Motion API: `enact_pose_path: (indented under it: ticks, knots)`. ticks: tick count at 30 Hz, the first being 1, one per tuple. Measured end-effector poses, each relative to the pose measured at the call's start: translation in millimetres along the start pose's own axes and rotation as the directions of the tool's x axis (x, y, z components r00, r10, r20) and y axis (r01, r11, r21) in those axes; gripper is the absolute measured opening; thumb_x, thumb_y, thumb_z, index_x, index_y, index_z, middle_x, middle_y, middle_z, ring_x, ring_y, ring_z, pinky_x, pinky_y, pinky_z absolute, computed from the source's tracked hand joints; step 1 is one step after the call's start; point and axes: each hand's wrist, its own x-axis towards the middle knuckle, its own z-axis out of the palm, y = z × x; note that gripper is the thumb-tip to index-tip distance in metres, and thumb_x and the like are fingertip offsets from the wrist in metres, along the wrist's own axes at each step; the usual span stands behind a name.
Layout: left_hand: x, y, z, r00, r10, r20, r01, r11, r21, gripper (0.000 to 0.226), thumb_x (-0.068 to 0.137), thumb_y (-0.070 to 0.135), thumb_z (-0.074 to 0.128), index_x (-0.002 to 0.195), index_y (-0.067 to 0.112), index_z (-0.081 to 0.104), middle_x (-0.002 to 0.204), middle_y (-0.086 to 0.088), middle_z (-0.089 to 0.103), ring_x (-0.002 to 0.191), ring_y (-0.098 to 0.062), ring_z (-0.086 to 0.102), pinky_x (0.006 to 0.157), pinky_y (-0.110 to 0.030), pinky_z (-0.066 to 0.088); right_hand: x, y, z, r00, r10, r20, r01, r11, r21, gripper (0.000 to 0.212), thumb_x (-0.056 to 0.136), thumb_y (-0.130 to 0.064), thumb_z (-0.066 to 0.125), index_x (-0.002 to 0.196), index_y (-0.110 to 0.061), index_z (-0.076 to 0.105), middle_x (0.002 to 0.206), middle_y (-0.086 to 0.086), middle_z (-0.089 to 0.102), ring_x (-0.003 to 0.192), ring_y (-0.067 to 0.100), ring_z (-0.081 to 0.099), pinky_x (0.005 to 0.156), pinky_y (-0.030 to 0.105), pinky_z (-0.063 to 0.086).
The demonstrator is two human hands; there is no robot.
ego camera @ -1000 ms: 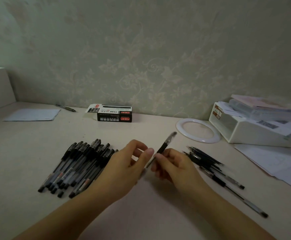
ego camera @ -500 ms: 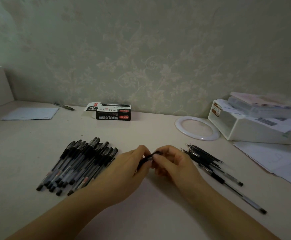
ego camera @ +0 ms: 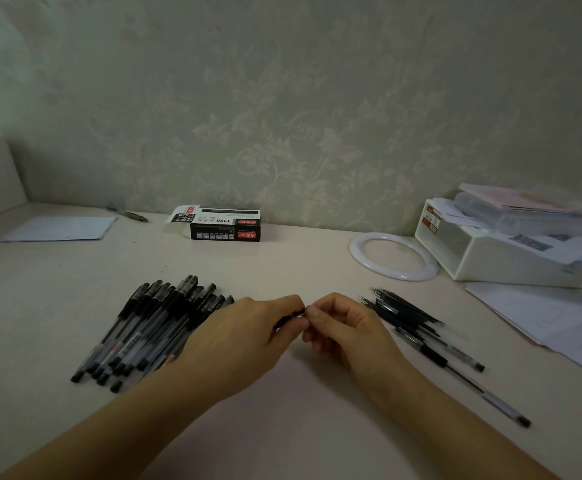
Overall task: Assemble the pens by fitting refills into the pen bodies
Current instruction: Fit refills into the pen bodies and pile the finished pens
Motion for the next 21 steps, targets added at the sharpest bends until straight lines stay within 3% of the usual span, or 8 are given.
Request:
enact_pose_path:
  ticks: [6,21]
  knots:
    - [0.1,0.1,1.4,1.0,-0.006,-0.006,0.006,1.0,0.005,0.027,0.092,0.058,0.03,0.089,0.037,0.047,0.058,0.008,0.051,0.055,-0.009,0.051,0.044,-0.024,0.035,0.5,1.5,-1.6,1.0,0.007,0.02,-0.006,1.0,-0.014,0.015,0.092,-0.026,0.065,0.079,-0.02,0.07,0.074,0.006,0.069,0.064,0.012,0.058,0.061,0.018,0.047]
    - [-0.9,5.1,4.3,0.999,-0.03,-0.025,0.029,0.999,-0.021,0.024,0.09,0.058,0.028,0.084,0.041,0.044,0.055,0.009,0.049,0.053,-0.011,0.049,0.046,-0.026,0.037,2.0,2.8,-3.1,1.0,-0.003,0.011,0.003,1.0,-0.008,0.017,0.093,-0.022,0.065,0.077,-0.02,0.069,0.07,0.005,0.069,0.059,0.011,0.056,0.058,0.018,0.045]
